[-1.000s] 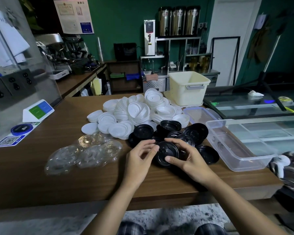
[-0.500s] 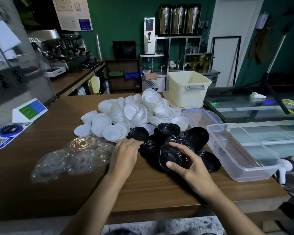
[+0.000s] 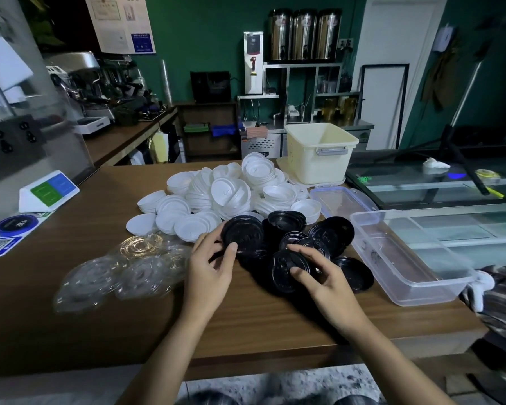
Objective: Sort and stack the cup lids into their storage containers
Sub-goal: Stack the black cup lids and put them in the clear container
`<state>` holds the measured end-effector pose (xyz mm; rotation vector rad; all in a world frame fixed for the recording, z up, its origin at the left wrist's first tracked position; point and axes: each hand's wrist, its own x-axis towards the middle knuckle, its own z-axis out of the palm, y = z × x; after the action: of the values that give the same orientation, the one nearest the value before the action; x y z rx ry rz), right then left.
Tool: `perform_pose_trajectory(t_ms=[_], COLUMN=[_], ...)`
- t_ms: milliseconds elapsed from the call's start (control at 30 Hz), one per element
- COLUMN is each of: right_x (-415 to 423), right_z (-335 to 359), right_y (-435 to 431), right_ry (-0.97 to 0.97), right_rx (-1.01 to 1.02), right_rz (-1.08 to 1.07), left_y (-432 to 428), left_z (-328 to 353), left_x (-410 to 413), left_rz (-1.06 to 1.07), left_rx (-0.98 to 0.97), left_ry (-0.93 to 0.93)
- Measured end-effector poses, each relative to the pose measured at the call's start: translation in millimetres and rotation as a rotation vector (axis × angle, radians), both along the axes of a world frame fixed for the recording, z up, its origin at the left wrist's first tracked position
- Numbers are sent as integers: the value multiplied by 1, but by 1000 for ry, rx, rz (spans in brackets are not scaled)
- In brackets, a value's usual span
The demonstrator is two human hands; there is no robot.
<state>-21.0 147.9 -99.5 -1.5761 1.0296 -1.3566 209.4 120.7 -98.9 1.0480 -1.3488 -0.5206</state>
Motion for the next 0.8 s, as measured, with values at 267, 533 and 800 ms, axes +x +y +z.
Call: perform_pose_trajectory(t_ms=[267, 533, 800], right_x=[1, 2, 1], right_z=[3, 11, 8], right_y=[2, 10, 7], right_ry=[63, 44, -8], right_rx=[-41, 28, 6], right_rz=[8, 110, 38], left_y=[17, 20, 23], left_z=[-1, -4, -3], left_x=[-11, -18, -22], left_rz=[-335, -260, -282], left_rx=[189, -2, 254], left_ry=[61, -113, 60])
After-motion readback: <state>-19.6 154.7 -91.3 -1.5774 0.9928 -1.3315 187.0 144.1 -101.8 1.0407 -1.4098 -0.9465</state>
